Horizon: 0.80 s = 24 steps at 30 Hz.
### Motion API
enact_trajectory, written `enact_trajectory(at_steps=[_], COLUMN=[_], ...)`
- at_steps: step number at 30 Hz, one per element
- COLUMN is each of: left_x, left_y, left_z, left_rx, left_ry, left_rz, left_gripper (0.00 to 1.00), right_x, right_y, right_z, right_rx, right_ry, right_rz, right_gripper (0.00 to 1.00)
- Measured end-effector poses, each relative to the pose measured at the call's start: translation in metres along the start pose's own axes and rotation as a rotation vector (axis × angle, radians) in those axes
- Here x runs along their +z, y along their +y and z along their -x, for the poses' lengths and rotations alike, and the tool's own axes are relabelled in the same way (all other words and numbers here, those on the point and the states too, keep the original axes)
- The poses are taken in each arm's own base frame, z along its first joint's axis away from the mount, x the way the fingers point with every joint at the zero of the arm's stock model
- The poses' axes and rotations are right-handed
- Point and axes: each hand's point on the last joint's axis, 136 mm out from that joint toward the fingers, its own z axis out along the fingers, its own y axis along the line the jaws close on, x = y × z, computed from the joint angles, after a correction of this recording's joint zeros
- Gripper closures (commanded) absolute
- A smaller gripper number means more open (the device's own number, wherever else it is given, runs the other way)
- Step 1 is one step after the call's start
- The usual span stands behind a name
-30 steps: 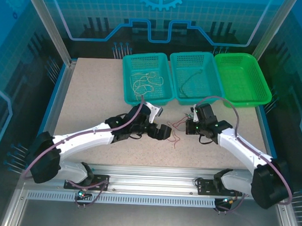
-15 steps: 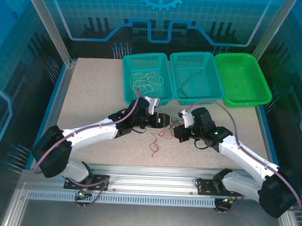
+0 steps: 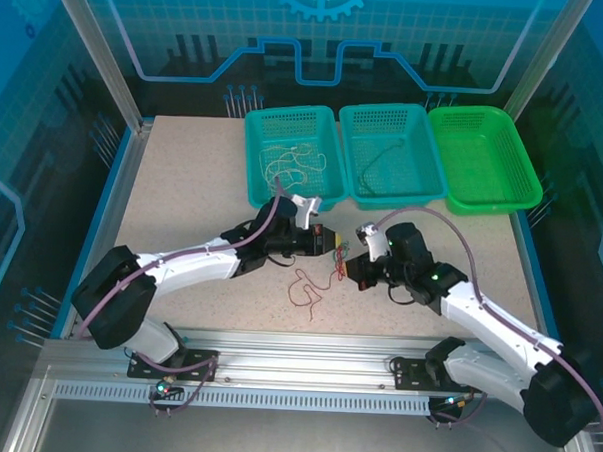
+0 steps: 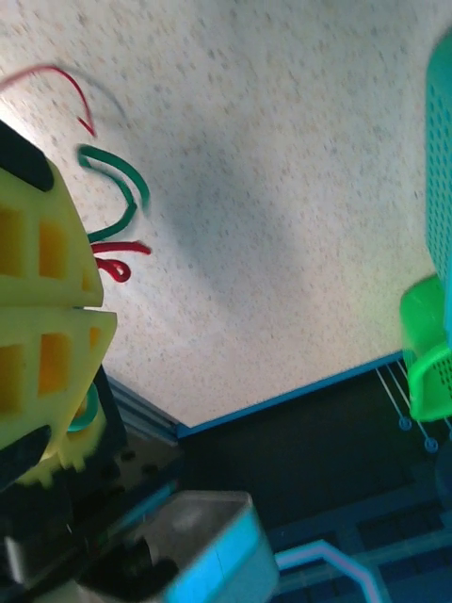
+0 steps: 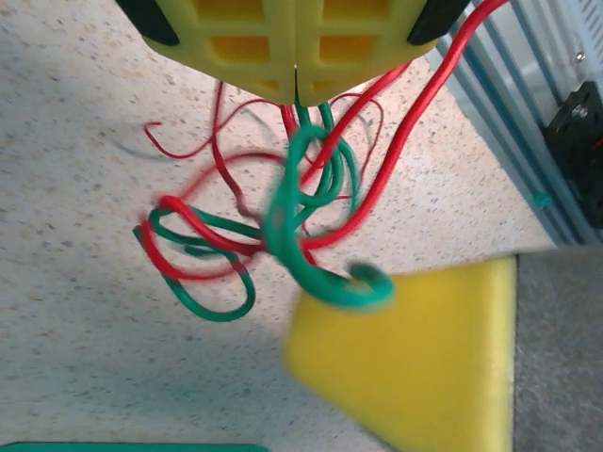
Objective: Untangle the cables
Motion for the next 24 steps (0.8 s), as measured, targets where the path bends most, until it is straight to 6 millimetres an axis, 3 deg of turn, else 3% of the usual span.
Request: enact_trajectory(at_steps=[4, 7, 10, 14, 17, 21, 24], left_x=[-0.009, -0.012, -0.013, -0.012, -0.011, -0.009, -0.009], left_y=[0.024, 0.029, 0.027, 0.018, 0.009, 0.002, -0.001], left_z=[-0.004, -0.003, -0.002, 0.000, 0.001, 0.001, 0.001], left_rx=[-0.045, -0.052, -0.047, -0.037, -0.037, -0.032, -0.028], left_ry=[-0.009, -0.020, -0.025, -0.025, -0.024, -0.017, -0.013], left_rz=[0.049, 0.062, 0.051, 0.008, -0.037, -0.075, -0.086], left_gripper=[1.00, 1.00, 1.00, 1.00, 1.00, 1.00, 1.00], right_x=[-0.013, -0.019, -0.020, -0.022, -0.022, -0.007, 0.008], right_y=[-0.027, -0.044, -0.042, -0.025, -0.013, -0.003, 0.001], right_z=[0.000, -0.002, -0.002, 0.008, 0.022, 0.034, 0.037], right_rx=[0.081, 0.134, 0.127, 0.101, 0.082, 0.097, 0.132], right_ry=[-0.085, -0.112, -0.107, -0.110, -0.129, -0.116, -0.082], right_rz=[-0.071, -0.117, -0.102, -0.024, 0.034, 0.123, 0.178], right_gripper=[1.00, 0.68, 0.52, 0.51, 0.55, 0.59, 0.71])
